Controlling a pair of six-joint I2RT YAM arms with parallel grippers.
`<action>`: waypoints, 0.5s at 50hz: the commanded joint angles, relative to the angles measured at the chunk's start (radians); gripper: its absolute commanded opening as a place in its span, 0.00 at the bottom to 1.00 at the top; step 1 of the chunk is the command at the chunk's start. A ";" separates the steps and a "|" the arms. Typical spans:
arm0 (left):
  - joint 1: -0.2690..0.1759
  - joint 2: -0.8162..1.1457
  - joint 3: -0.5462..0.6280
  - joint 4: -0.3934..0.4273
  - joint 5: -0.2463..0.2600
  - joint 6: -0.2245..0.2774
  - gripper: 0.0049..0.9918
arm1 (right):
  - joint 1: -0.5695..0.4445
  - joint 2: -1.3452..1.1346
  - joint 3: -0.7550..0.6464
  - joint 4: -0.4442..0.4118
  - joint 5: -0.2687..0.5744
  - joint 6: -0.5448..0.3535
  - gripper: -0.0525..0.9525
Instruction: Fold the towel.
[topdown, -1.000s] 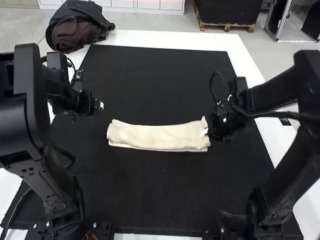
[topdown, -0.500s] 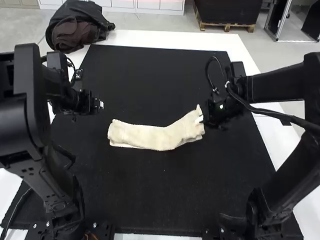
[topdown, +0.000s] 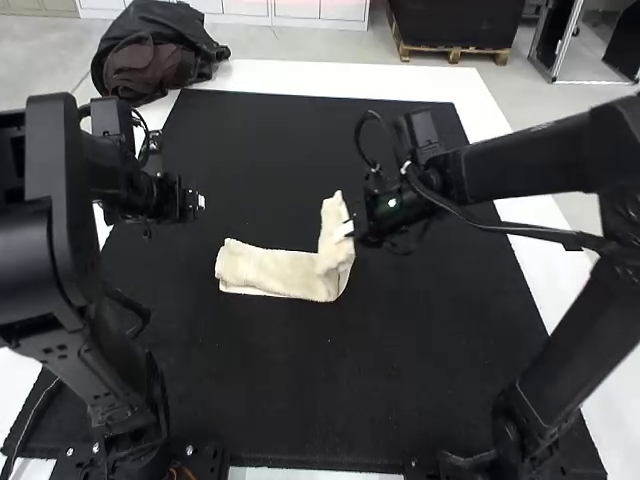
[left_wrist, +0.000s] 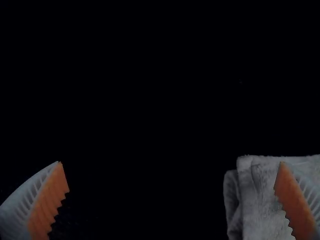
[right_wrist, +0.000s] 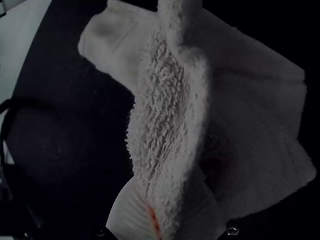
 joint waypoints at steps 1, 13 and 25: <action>0.002 -0.033 -0.035 0.005 -0.020 -0.011 0.98 | 0.040 0.044 0.056 0.030 -0.013 0.050 0.03; 0.052 -0.101 -0.084 0.066 -0.038 -0.036 0.98 | 0.100 0.158 0.154 0.064 -0.015 0.068 0.03; 0.075 -0.148 -0.139 0.105 -0.050 -0.052 0.98 | 0.164 0.253 0.257 0.064 -0.016 0.073 0.03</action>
